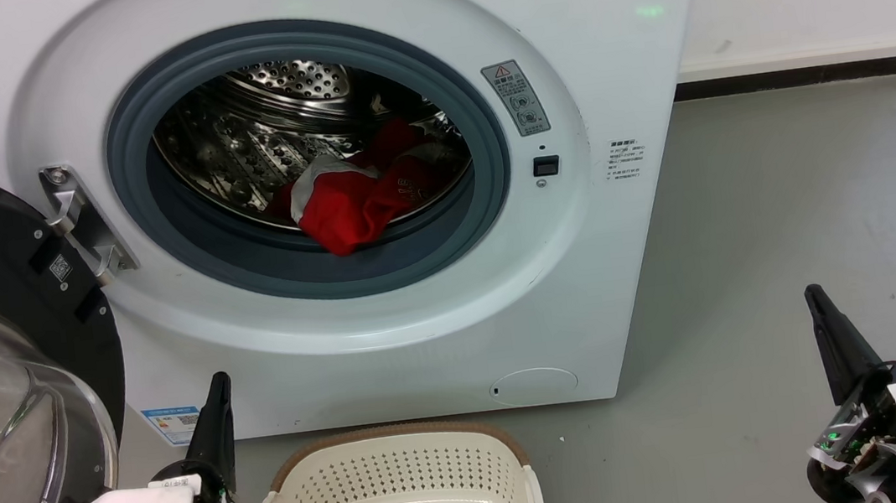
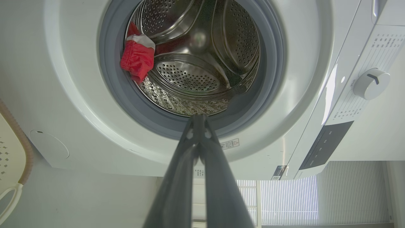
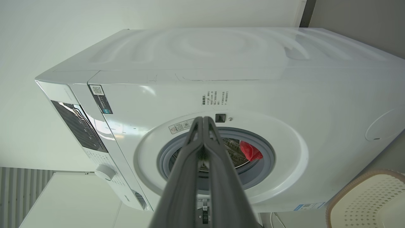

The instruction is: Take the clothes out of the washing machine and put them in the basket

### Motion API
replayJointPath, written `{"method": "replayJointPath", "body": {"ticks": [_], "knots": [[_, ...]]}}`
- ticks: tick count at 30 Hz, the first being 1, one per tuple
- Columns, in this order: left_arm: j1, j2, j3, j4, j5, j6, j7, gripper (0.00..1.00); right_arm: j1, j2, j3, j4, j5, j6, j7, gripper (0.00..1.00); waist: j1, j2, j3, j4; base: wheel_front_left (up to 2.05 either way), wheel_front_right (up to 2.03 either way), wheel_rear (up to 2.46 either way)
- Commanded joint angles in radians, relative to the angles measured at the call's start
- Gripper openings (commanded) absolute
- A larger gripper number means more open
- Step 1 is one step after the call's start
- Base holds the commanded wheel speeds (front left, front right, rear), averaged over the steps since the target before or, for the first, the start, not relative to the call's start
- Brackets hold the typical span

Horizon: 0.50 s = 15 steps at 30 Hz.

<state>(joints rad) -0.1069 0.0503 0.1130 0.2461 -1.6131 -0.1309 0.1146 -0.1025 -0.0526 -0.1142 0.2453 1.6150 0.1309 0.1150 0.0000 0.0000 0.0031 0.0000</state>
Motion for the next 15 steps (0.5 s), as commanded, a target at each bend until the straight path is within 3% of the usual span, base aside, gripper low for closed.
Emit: {"method": "replayJointPath", "body": {"ticks": [1, 15], "knots": [[-0.006, 0.0, 0.003, -0.001, 0.0, -0.003, 0.002, 0.0, -0.014, 0.004, 0.001, 0.001, -0.005, 0.0, 0.0, 0.0, 0.0, 0.0, 0.0, 0.0, 0.0, 0.0, 0.0], [-0.006, 0.0, 0.003, -0.001, 0.0, -0.003, 0.002, 0.0, -0.014, 0.004, 0.001, 0.001, -0.005, 0.0, 0.0, 0.0, 0.0, 0.0, 0.0, 0.0, 0.0, 0.0, 0.0]]}}
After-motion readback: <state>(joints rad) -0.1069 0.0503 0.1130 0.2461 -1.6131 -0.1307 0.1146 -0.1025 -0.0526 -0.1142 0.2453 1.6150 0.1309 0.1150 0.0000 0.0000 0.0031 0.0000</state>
